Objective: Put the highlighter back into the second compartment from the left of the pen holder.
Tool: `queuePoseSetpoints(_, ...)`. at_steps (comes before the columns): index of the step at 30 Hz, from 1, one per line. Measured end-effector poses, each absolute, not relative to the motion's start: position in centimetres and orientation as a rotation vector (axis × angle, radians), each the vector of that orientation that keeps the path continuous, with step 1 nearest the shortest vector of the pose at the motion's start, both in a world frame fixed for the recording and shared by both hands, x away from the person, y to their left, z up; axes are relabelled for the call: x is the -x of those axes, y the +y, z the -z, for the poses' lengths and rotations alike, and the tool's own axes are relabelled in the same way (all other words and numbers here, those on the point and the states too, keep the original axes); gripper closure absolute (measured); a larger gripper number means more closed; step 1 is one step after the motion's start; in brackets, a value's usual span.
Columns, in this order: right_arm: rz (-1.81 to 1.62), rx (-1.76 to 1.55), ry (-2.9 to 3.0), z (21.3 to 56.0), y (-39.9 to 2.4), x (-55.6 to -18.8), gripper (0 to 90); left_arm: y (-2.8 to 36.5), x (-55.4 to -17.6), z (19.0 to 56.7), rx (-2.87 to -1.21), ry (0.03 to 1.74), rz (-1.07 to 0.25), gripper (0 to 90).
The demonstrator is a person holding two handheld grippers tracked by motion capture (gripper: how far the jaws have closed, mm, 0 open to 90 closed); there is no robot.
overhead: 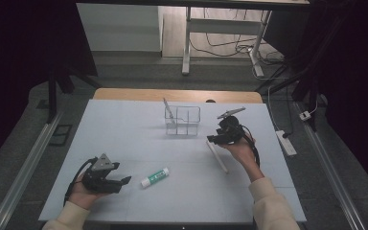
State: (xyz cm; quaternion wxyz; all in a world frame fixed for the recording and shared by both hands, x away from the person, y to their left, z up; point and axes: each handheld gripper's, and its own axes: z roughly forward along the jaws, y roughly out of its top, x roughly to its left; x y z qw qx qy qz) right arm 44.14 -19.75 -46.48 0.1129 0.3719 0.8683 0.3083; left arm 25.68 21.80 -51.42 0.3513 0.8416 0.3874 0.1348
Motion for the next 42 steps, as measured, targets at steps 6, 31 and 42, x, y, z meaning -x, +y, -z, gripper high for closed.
queuePoseSetpoints(6,-0.850,-1.112,2.576,47.7,-19.2,-44.6,42.5,21.8,-25.7,51.5,-2.176,1.007,-0.347,28.8)
queuePoseSetpoints(31,-0.707,-1.138,2.631,50.5,-17.6,-45.3,55.4,21.8,-25.8,51.7,-2.189,1.004,-0.347,28.8)
queuePoseSetpoints(42,-0.658,-1.124,2.618,50.4,-17.5,-45.0,77.1,21.8,-25.8,51.7,-2.192,1.007,-0.345,28.7)
